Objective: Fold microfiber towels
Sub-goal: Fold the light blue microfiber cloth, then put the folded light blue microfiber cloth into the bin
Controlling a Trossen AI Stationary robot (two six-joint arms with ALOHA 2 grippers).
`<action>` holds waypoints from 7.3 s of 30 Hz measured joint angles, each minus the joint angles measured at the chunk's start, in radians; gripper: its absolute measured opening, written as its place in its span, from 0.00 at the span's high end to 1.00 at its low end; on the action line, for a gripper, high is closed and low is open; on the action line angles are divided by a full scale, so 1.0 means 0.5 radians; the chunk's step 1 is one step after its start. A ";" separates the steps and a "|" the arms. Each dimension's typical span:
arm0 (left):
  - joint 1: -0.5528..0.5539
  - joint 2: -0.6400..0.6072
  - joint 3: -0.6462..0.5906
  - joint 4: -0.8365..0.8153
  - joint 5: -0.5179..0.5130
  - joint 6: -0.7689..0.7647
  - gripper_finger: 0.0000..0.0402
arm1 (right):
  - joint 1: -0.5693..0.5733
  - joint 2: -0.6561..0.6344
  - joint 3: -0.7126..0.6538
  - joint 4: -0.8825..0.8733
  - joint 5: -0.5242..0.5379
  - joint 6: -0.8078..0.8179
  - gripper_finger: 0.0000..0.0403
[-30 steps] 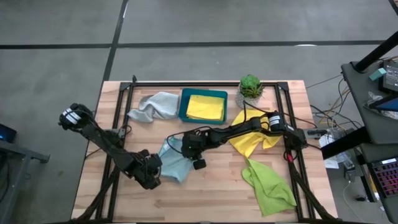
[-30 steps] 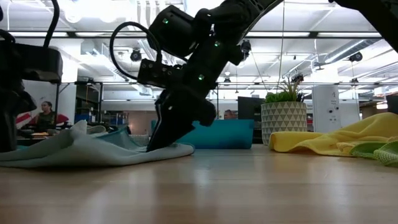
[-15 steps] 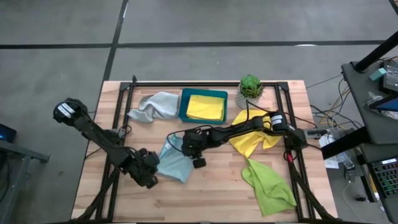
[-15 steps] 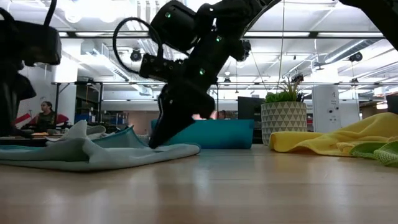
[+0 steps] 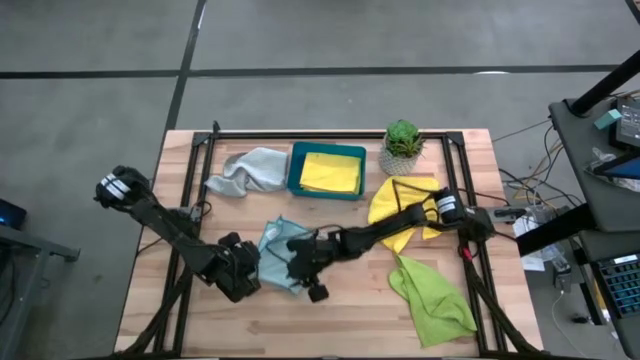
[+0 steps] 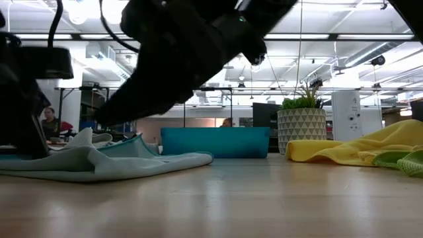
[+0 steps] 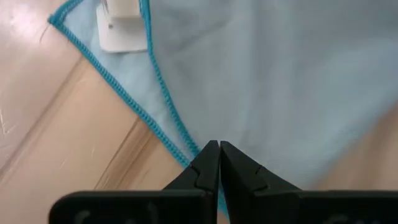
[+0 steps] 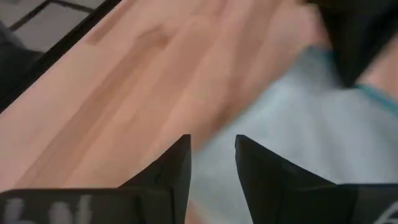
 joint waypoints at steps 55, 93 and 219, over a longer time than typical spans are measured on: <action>0.746 0.118 0.022 0.178 -0.305 1.069 1.00 | -0.011 -0.613 -0.856 0.008 0.595 0.359 0.71; 0.726 -0.630 0.077 -0.386 0.625 0.043 0.56 | 0.219 -0.612 -0.890 0.035 0.972 2.455 0.33; 2.577 1.031 1.669 0.485 1.430 3.406 0.92 | -0.769 -0.593 -0.634 -0.196 1.418 1.234 0.95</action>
